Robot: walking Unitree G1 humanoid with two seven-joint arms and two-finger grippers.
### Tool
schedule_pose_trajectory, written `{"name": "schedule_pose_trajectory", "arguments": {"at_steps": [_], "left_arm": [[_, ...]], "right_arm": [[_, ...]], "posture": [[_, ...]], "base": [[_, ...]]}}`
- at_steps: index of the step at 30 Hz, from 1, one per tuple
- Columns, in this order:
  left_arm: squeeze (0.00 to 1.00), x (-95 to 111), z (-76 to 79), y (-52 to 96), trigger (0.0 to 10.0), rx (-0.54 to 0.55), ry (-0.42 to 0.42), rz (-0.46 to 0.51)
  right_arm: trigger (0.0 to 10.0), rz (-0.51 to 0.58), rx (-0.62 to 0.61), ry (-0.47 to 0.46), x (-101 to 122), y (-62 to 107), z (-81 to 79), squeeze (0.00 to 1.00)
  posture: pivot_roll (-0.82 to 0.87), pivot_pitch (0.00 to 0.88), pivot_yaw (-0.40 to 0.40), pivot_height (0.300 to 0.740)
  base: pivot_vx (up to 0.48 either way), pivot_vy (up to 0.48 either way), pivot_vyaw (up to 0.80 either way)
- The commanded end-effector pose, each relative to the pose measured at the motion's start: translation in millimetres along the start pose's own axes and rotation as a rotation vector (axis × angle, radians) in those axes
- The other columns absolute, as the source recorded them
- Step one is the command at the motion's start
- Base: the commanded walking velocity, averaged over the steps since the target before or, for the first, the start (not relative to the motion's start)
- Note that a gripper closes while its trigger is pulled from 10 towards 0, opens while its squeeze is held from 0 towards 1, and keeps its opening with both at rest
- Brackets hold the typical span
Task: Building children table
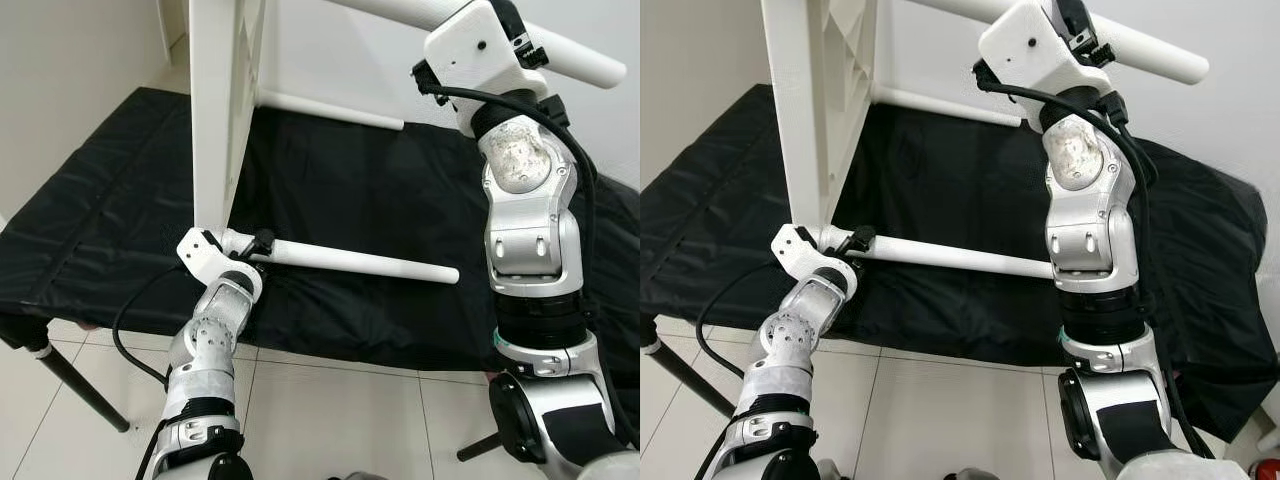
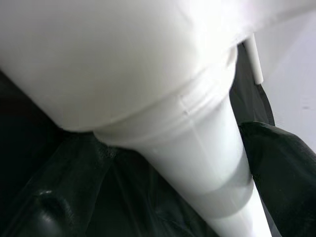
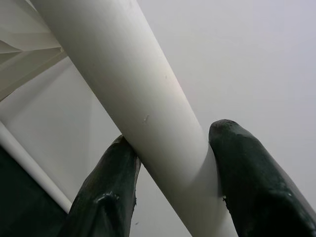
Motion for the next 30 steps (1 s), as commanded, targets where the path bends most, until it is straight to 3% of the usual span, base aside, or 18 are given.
{"name": "schedule_pose_trajectory", "arguments": {"at_steps": [1,3,6,8,9,11,12,14,17,20,21,23,30], "left_arm": [[0.00,30.8,180.6,1.7,0.0,-0.263,0.203,0.063],[0.00,46.6,186.4,5.2,0.0,-0.273,0.225,0.133],[0.00,46.6,186.4,5.2,0.0,-0.273,0.225,0.133],[0.00,77.6,187.4,11.6,0.0,-0.280,0.188,0.269],[0.00,77.6,187.4,11.6,0.0,-0.280,0.188,0.269],[0.00,112.9,195.5,23.8,0.0,-0.314,0.108,0.415],[0.00,112.9,195.5,23.8,0.0,-0.314,0.108,0.415],[0.00,138.4,204.0,36.1,0.0,-0.348,0.029,0.517],[0.00,149.7,207.0,42.1,0.0,-0.355,-0.017,0.564],[0.00,175.1,230.4,63.7,0.0,-0.434,-0.197,0.675],[0.00,175.1,230.4,63.7,0.0,-0.434,-0.197,0.675],[0.00,183.0,246.3,76.4,0.0,-0.499,-0.296,0.728],[0.00,183.0,246.3,76.4,0.0,-0.499,-0.296,0.728]], "right_arm": [[0.0,0.132,-0.225,-0.195,33.9,-0.5,54.4,0.00],[0.0,0.139,-0.224,-0.204,35.8,-1.6,54.4,0.00],[0.0,0.139,-0.224,-0.204,35.8,-1.6,54.4,0.00],[0.0,0.163,-0.224,-0.206,41.2,-3.6,57.3,0.00],[0.0,0.163,-0.224,-0.206,41.2,-3.6,57.3,0.00],[0.0,0.186,-0.225,-0.196,45.5,-5.3,61.5,0.00],[0.0,0.186,-0.225,-0.196,45.5,-5.3,61.5,0.00],[0.0,0.204,-0.223,-0.184,48.3,-6.4,64.4,0.00],[0.0,0.214,-0.220,-0.178,50.0,-6.8,65.2,0.00],[0.0,0.252,-0.237,-0.162,56.1,-7.1,72.8,0.00],[0.0,0.252,-0.237,-0.162,56.1,-7.1,72.8,0.00],[0.0,0.269,-0.265,-0.162,58.4,-6.1,79.0,0.00],[0.0,0.269,-0.265,-0.162,58.4,-6.1,79.0,0.00]], "posture": [[-0.08,0.006,-0.081,0.740],[-0.09,0.003,-0.079,0.740],[-0.09,0.003,-0.079,0.740],[-0.09,0.000,-0.074,0.740],[-0.09,0.000,-0.074,0.740],[-0.08,0.000,-0.075,0.740],[-0.08,0.000,-0.075,0.740],[-0.07,0.000,-0.076,0.740],[-0.07,0.000,-0.076,0.740],[-0.06,0.000,-0.078,0.740],[-0.06,0.000,-0.078,0.740],[-0.04,0.000,-0.084,0.740],[-0.04,0.000,-0.084,0.740]], "base": [[0.000,0.000,0.00],[0.000,0.000,0.00],[0.000,0.000,0.00],[0.000,0.000,0.00],[0.000,0.000,0.00],[0.000,0.000,0.00],[0.000,0.000,0.00],[0.000,0.000,0.00],[0.000,0.000,0.00],[0.000,0.000,0.00],[0.000,0.000,0.00],[0.000,0.000,0.00],[0.000,0.000,0.00]]}}
Point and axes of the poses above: a point about 5 cm out from each wrist's last joint towards the gripper, its own y axis pointing back from the gripper into the wrist, its own x axis along the axis of the wrist's last joint, z = x × y, the point moved 6 cm from there along -y, pointing out of the wrist towards the gripper, and after that the axes turned 12 degrees about -y, right-handed, at the moved point
